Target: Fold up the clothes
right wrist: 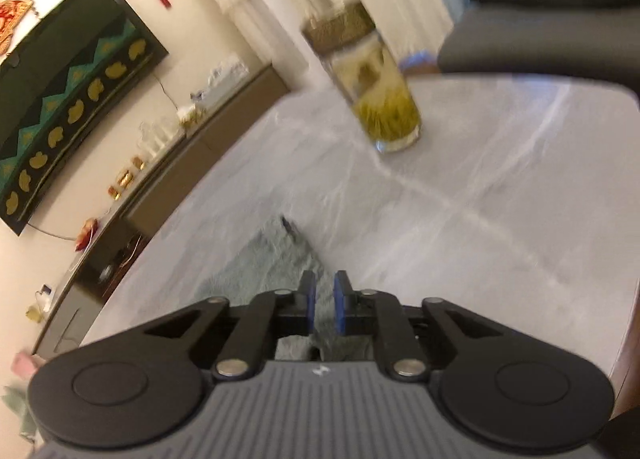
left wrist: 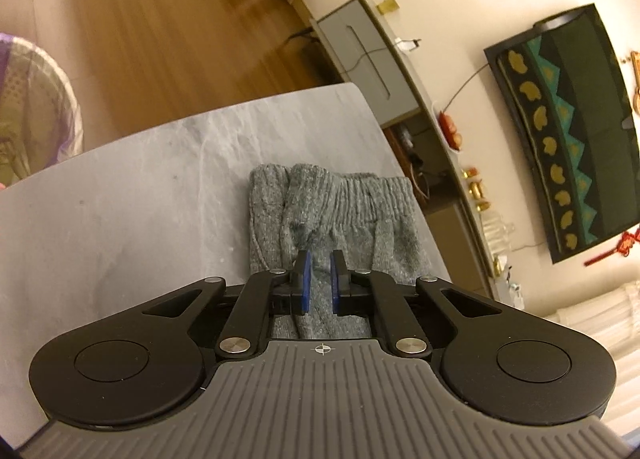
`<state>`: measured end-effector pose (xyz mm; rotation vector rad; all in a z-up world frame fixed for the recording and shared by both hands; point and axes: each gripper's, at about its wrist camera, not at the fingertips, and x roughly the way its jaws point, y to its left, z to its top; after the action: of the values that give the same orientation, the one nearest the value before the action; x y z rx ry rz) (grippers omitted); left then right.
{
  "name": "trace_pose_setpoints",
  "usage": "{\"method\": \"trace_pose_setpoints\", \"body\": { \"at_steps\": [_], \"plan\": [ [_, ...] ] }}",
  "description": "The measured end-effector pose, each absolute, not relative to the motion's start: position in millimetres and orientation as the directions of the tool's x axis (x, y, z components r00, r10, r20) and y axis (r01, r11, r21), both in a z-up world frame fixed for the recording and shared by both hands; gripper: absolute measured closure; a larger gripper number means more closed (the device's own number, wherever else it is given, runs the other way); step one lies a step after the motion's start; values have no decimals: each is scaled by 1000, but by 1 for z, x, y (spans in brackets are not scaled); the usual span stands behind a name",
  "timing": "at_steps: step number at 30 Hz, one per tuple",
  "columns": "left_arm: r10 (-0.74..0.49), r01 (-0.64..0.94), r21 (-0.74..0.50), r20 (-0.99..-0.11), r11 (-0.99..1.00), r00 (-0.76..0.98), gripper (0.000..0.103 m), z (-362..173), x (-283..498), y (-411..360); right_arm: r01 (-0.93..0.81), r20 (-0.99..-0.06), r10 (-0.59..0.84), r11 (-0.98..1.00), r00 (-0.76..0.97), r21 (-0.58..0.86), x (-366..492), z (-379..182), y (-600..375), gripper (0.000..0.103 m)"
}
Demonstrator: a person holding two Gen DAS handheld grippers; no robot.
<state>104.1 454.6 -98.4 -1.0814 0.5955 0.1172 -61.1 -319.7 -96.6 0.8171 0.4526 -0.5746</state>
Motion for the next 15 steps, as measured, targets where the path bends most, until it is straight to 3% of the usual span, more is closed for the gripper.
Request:
{"method": "trace_pose_setpoints", "body": {
  "at_steps": [4,7,8,10,11,12,15],
  "plan": [
    [-211,-376,-789,-523,485,826,68,-100,112,453,577,-568,-260,651,781,493,-47,-86,-288,72],
    [-205,-382,-772,-539,508,817,65,-96,121,447,437,-580,-102,764,808,474,-25,-84,-244,66],
    [-202,-378,-762,-543,525,815,66,-94,124,445,374,-587,-51,814,808,445,-16,-84,-224,64],
    [-202,-369,-745,-552,556,809,80,-94,130,441,228,-604,37,906,796,356,2,-83,-177,60],
    [-198,-373,-731,-564,571,802,95,-94,132,440,145,-616,73,944,784,296,11,-81,-151,57],
    [-194,-377,-718,-575,585,795,100,-94,134,439,57,-630,107,970,769,235,20,-80,-124,56],
    [-190,-407,-717,-594,566,782,101,-102,134,446,-214,-660,209,974,721,75,45,-75,-46,42]
  ]
}}
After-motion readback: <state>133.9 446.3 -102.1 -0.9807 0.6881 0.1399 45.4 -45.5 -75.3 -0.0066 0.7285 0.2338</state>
